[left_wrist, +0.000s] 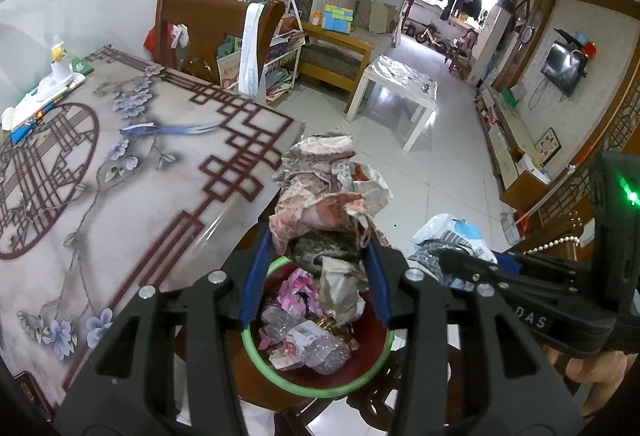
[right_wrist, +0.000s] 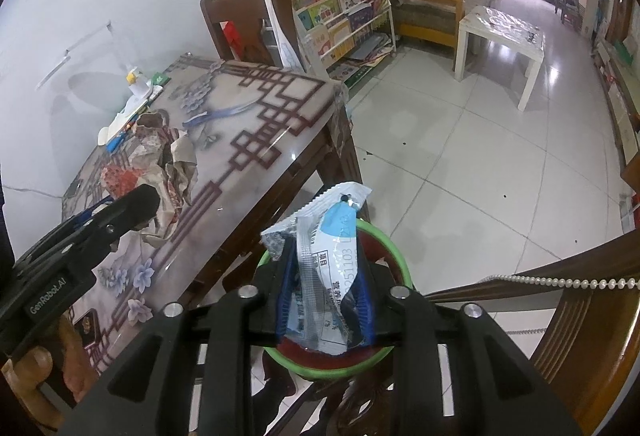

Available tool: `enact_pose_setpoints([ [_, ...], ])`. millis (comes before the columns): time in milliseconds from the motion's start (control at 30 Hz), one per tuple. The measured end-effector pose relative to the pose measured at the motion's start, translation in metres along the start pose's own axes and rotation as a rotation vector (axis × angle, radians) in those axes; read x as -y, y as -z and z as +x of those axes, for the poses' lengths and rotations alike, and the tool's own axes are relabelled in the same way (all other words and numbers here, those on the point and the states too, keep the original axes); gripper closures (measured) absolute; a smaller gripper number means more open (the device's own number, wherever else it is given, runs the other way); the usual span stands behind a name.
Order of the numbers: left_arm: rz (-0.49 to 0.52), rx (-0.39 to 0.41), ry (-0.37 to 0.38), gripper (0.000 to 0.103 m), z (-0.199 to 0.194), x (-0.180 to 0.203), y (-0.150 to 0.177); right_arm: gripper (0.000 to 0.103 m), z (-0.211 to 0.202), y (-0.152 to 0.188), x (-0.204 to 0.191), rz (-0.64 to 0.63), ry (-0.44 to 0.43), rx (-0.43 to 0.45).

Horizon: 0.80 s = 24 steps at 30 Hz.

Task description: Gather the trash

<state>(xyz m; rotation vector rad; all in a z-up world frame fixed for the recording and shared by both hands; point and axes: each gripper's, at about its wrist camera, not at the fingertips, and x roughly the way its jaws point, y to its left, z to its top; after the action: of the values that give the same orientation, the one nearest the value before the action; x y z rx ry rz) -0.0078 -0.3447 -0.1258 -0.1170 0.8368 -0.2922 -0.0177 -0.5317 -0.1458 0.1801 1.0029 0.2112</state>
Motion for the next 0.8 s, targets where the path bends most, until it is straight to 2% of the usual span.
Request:
enact_pose_setpoints([
  [33, -0.001, -0.002, 0.003, 0.057, 0.001, -0.001, 0.000, 0.058, 0.000, 0.001, 0.000, 0.002, 0.002, -0.003],
  [67, -0.003, -0.003, 0.005, 0.056, 0.002, -0.001, 0.000, 0.054, 0.001, 0.001, 0.001, 0.006, 0.000, -0.006],
  [333, -0.003, 0.001, 0.013, 0.041, 0.002, -0.003, 0.000, 0.049, -0.001, 0.004, 0.004, 0.025, 0.012, -0.005],
  [667, 0.002, 0.008, 0.035, 0.038, -0.004, -0.006, -0.001, 0.045, -0.010, 0.007, 0.003, 0.071, 0.039, 0.014],
  [800, 0.035, 0.045, 0.068, 0.032, -0.020, -0.012, -0.007, 0.044, -0.017, 0.006, -0.005, 0.092, 0.061, 0.040],
])
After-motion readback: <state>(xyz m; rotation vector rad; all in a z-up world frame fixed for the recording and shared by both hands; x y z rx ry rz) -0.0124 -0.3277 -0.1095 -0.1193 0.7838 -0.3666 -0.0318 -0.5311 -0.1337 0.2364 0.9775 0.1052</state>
